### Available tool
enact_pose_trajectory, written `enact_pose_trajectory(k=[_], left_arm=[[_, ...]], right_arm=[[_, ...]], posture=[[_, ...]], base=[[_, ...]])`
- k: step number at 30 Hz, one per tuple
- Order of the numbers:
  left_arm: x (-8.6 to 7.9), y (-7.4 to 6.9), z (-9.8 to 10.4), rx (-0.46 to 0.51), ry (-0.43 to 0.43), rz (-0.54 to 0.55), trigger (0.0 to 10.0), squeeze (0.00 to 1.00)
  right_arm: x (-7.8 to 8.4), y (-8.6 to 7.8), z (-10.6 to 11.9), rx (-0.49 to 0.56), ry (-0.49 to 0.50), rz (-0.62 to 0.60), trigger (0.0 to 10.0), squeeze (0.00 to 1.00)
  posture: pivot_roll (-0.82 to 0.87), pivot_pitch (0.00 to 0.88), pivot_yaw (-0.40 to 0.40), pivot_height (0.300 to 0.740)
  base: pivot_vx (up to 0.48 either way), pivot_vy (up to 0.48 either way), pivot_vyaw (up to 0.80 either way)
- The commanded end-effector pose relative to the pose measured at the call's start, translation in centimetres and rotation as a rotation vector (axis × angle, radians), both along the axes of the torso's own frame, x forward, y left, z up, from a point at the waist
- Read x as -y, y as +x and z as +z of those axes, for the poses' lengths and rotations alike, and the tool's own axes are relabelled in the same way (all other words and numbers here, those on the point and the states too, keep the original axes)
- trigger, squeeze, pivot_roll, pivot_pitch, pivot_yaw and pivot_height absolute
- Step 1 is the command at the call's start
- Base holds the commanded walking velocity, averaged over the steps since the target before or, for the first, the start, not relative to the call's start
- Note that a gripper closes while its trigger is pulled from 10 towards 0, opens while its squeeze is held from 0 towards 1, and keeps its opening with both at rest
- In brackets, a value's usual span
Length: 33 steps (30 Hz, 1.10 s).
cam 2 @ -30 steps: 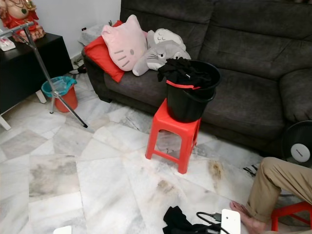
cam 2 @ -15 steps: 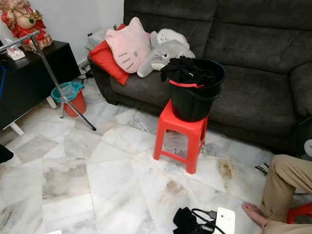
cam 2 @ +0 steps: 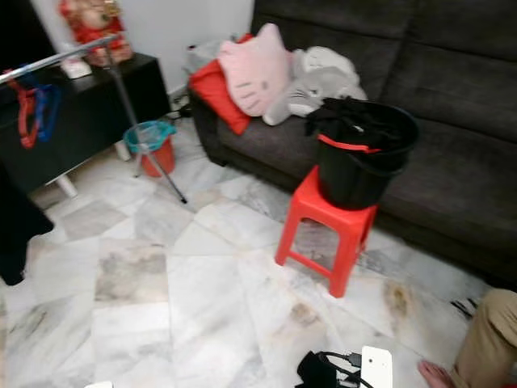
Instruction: Hang hanger
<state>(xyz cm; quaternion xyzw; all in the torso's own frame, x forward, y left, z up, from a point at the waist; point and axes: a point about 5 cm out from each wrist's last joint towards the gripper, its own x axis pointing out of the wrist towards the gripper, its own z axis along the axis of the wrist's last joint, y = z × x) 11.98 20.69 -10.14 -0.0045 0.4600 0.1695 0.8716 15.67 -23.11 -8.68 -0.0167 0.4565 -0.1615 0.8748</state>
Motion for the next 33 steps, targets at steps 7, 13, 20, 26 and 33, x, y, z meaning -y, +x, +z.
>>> enact_pose_trajectory(k=[7,13,20,26,33], left_arm=[[-0.21,-0.53,-0.16,-0.024,0.003,-0.018,10.0,0.0],[-0.37,-0.74,-0.18,-0.028,0.006,-0.026,10.0,0.0],[-0.52,-0.8,-0.16,-0.025,0.008,-0.024,10.0,0.0],[-0.54,-0.68,-0.13,-0.022,0.006,-0.022,10.0,0.0],[-0.35,-0.41,-0.12,-0.019,-0.017,-0.027,10.0,0.0]], right_arm=[[-0.37,-0.41,-0.23,-0.01,-0.003,0.003,10.0,0.0],[-0.56,-0.46,-0.29,-0.012,-0.006,0.007,10.0,0.0],[-0.69,-0.44,-0.3,-0.008,-0.004,0.007,10.0,0.0],[-0.8,-0.21,-0.24,-0.003,0.001,0.009,10.0,0.0],[-0.88,0.09,-0.15,0.003,0.011,0.009,10.0,0.0]], posture=[[0.0,0.0,0.023,0.74],[0.0,0.0,0.025,0.74],[0.01,0.0,0.028,0.74],[0.0,0.0,0.024,0.74],[0.0,0.0,0.02,0.74]], base=[[0.0,0.0,0.66],[0.0,0.0,0.66],[0.0,0.0,0.67],[0.0,0.0,0.69],[0.0,0.0,0.71]])
